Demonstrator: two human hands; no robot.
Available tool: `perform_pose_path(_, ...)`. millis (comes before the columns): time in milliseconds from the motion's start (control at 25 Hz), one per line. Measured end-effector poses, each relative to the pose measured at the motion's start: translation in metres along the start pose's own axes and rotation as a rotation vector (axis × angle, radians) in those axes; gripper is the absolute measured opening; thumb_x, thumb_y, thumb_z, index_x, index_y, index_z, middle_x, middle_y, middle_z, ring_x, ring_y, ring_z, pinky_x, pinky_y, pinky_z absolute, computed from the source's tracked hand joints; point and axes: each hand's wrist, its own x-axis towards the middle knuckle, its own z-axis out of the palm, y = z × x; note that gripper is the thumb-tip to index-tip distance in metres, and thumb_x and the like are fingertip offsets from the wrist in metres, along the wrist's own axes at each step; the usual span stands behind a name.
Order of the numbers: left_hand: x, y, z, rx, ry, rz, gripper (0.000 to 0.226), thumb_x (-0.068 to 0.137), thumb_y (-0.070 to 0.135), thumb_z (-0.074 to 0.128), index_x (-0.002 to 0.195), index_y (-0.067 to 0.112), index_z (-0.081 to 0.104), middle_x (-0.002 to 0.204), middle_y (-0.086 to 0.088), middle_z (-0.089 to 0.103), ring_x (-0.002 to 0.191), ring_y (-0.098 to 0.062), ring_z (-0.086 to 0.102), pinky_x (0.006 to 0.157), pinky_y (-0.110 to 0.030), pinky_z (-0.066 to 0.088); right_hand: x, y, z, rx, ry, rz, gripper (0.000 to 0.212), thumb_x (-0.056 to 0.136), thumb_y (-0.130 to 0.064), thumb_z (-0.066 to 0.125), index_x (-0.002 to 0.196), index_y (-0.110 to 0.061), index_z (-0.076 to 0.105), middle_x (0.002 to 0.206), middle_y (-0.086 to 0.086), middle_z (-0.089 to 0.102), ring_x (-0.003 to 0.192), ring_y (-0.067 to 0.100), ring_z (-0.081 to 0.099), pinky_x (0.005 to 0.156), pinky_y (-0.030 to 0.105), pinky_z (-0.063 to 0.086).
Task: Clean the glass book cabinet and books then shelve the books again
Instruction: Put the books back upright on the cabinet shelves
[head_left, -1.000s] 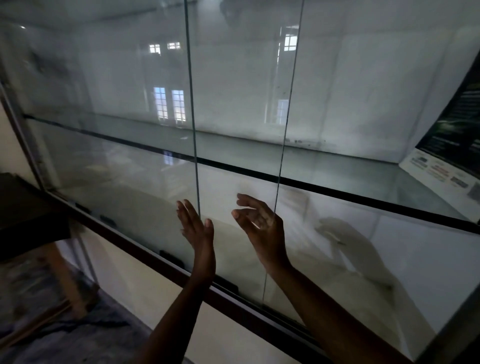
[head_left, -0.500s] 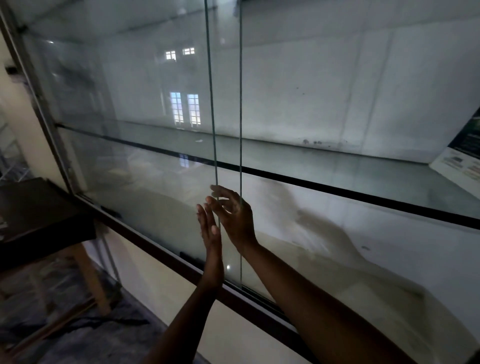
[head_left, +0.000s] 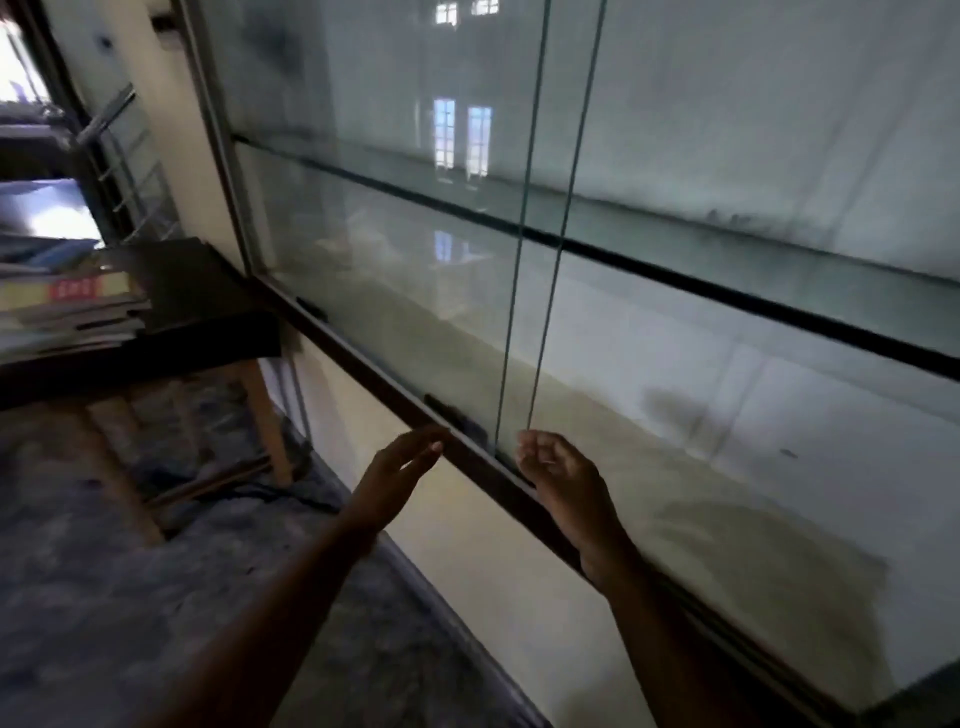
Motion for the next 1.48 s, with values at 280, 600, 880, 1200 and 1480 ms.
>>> perform_pose_path(280, -0.124, -0.103, -0.121, 0.049, 0.279, -0.507, 0.031, 0.095, 0.0, 0.044, 0.125, -0.008, 0.051, 0.121, -0.017, 0.054, 0.108, -0.021, 0.049, 0.06, -0.001, 0.04, -0.004, 0.033, 0.141, -0.344, -0.572, 0.075, 0.025, 0.089, -0.023, 0.06, 0.114, -0.018, 0.06, 0.106, 0.0, 0.065, 0.096, 0.015, 0.061, 0.067, 0.014, 0.037)
perform_pose_path(600, -0.201, -0.213, -0.343, -0.047, 0.648, -0.879, 0.031, 0.097, 0.007, 0.044, 0.125, -0.004, 0.053, 0.128, -0.024, 0.054, 0.109, -0.021, 0.05, 0.099, -0.043, 0.038, 0.034, 0.052, 0.417, -0.482, -0.914, 0.222, 0.031, 0.092, -0.018, 0.056, 0.121, -0.007, 0.057, 0.106, 0.006, 0.061, 0.096, 0.015, 0.054, 0.064, 0.01, 0.038)
perform_pose_path(880, -0.151, -0.274, -0.51, -0.136, 0.639, -0.944, 0.031, 0.098, 0.01, 0.041, 0.126, -0.001, 0.051, 0.115, -0.014, 0.054, 0.1, -0.018, 0.051, 0.074, -0.015, 0.044, 0.081, 0.084, 0.542, -0.544, -0.751, 0.462, 0.033, 0.089, -0.006, 0.059, 0.12, 0.004, 0.056, 0.12, 0.018, 0.06, 0.113, 0.032, 0.055, 0.088, 0.029, 0.041)
perform_pose_path(1200, 0.074, -0.321, -0.735, -0.268, 0.713, -0.755, 0.034, 0.099, 0.028, 0.042, 0.132, 0.018, 0.046, 0.12, -0.004, 0.053, 0.113, -0.019, 0.05, 0.089, -0.033, 0.039, 0.246, -0.069, 0.761, -0.063, -0.625, 0.247, 0.025, 0.093, -0.008, 0.051, 0.117, -0.007, 0.056, 0.109, 0.011, 0.06, 0.098, 0.017, 0.056, 0.07, 0.009, 0.045)
perform_pose_path(1480, 0.22, -0.322, -0.874, -0.216, 0.603, -0.518, 0.03, 0.098, 0.014, 0.045, 0.127, 0.011, 0.049, 0.108, -0.002, 0.058, 0.095, -0.007, 0.057, 0.072, -0.016, 0.045, 0.374, -0.182, 0.932, 0.01, -0.582, 0.009, 0.017, 0.091, -0.026, 0.057, 0.096, -0.041, 0.061, 0.1, -0.015, 0.065, 0.095, 0.01, 0.063, 0.084, 0.037, 0.051)
